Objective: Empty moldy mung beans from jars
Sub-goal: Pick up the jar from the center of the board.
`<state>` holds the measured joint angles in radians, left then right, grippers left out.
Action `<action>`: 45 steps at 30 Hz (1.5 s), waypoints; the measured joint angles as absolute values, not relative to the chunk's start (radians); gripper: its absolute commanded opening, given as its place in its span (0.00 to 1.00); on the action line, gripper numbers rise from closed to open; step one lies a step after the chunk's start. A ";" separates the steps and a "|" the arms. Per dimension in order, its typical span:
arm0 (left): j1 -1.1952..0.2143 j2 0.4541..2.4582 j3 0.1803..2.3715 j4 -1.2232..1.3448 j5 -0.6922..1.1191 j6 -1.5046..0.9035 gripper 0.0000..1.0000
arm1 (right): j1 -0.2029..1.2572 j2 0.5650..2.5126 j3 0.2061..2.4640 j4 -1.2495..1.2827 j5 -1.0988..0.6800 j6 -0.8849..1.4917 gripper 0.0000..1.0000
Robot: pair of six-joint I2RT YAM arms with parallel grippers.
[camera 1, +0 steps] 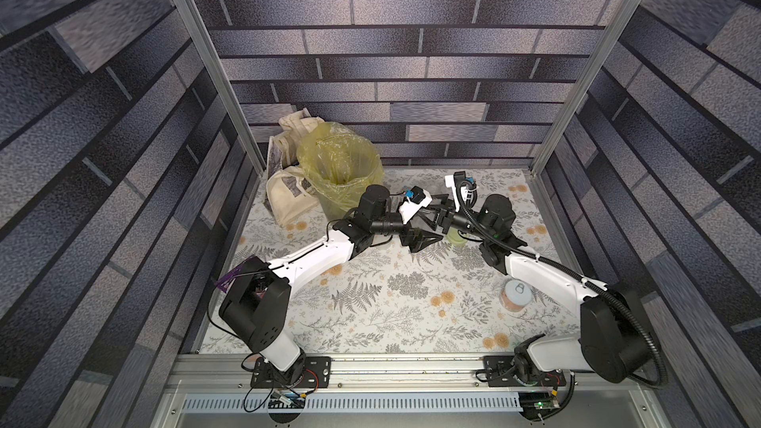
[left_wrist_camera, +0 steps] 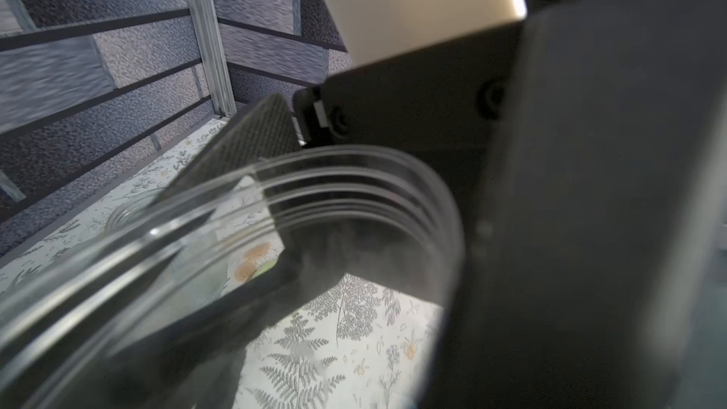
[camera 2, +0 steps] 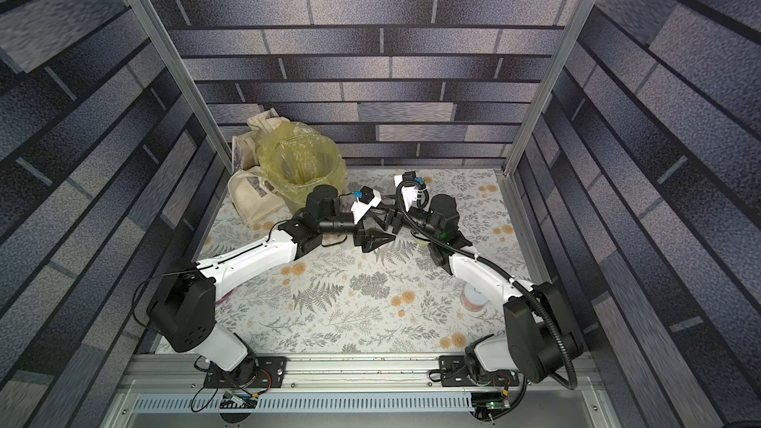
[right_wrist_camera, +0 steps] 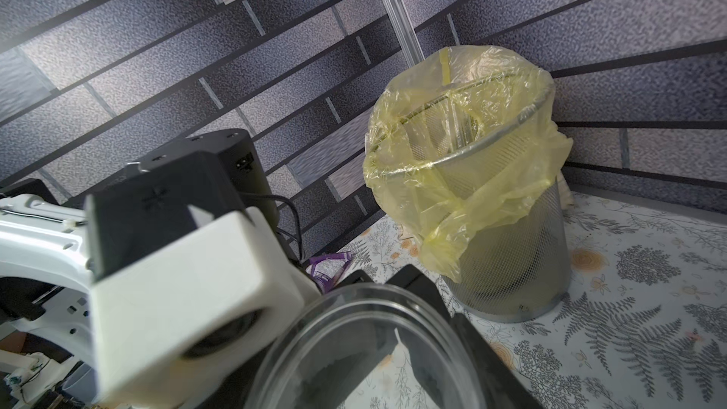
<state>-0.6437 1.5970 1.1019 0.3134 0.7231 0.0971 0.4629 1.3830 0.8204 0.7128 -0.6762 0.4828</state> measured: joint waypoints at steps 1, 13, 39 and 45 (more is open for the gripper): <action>-0.648 1.595 1.085 0.344 0.698 0.091 1.00 | 0.463 1.383 0.820 0.709 -0.665 0.486 0.35; -0.669 1.535 0.910 0.673 0.418 0.031 1.00 | 0.459 1.336 0.825 0.715 -0.529 0.525 0.35; -0.682 1.717 0.846 1.335 0.264 -0.035 1.00 | 0.459 1.293 0.959 0.648 -0.317 0.630 0.35; -0.688 1.726 0.892 1.347 0.274 -0.043 0.88 | 0.459 1.293 0.962 0.657 -0.313 0.652 0.36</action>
<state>-0.6880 1.7260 0.8917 1.3472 0.2745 -0.0425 0.4595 1.2926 0.9623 0.6567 -0.3130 0.6518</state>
